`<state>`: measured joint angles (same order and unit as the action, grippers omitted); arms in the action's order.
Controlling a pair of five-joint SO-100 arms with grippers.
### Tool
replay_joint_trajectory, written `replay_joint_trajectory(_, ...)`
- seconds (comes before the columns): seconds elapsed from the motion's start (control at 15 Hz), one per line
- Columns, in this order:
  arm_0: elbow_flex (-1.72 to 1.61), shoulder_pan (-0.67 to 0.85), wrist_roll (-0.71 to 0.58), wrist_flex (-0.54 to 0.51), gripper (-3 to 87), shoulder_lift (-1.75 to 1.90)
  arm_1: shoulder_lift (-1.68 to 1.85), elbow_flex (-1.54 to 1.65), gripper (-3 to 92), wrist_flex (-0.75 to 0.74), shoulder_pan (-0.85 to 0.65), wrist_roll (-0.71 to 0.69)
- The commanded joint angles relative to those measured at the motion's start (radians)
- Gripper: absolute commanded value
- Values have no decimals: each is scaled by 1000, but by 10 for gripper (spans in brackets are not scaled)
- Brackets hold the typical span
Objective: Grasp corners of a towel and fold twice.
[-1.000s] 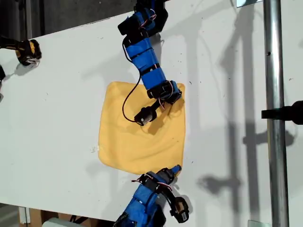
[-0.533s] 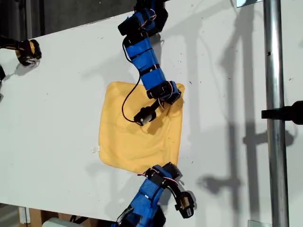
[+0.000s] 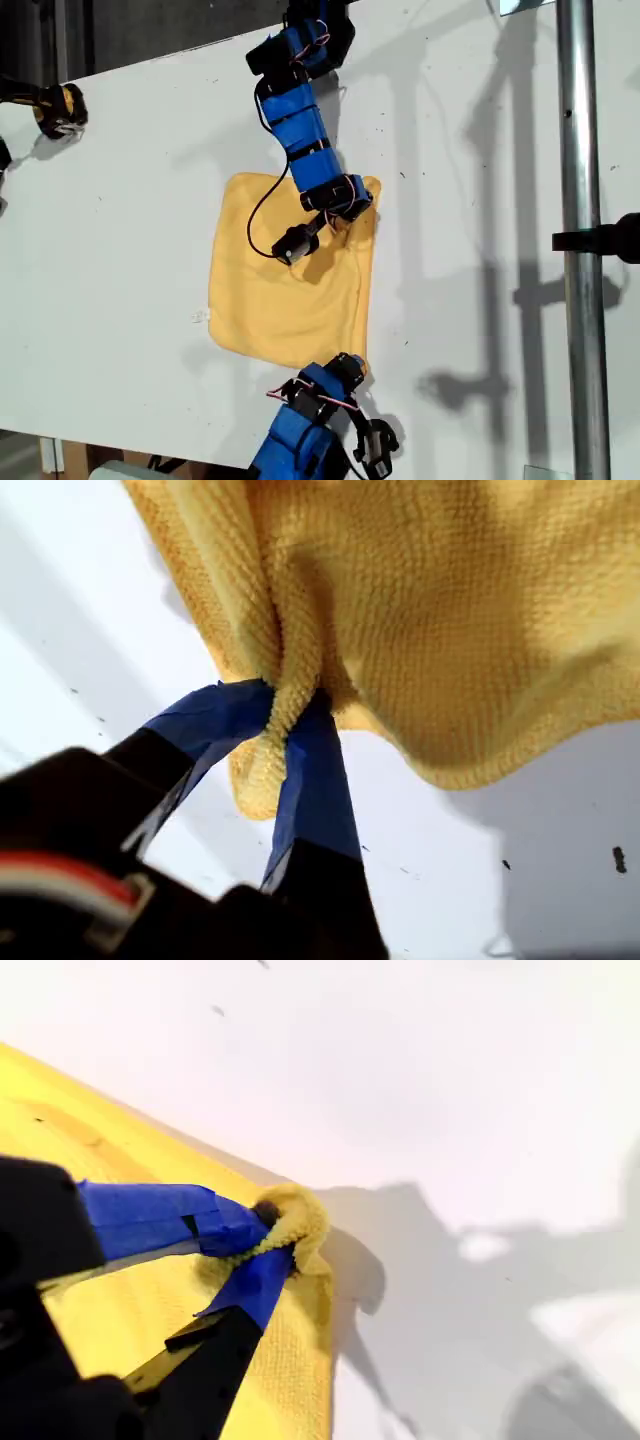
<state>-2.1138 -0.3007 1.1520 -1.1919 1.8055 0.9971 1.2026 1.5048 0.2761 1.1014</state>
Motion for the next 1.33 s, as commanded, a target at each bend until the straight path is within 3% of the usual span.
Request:
replay_joint_trajectory(0.0,83,-25,-20,-32,-17,137,133,-66,-1,31,32,-20)
replay_joint_trajectory(0.2,324,-95,-43,-137,-17,44,129,-175,-1,44,112,-46)
replay_joint_trajectory(0.4,420,-149,-23,-150,-17,9,97,-282,-1,14,198,-84)
replay_joint_trajectory(0.53,422,-118,5,-207,-17,9,143,-268,-1,69,176,-84)
replay_joint_trajectory(0.8,371,94,-11,-307,-17,49,456,-11,-1,92,-32,-55)
replay_joint_trajectory(1.07,328,342,-146,-287,-17,61,617,198,-1,117,-265,-63)
replay_joint_trajectory(1.27,319,580,-325,-262,-17,46,589,209,-1,110,-428,-132)
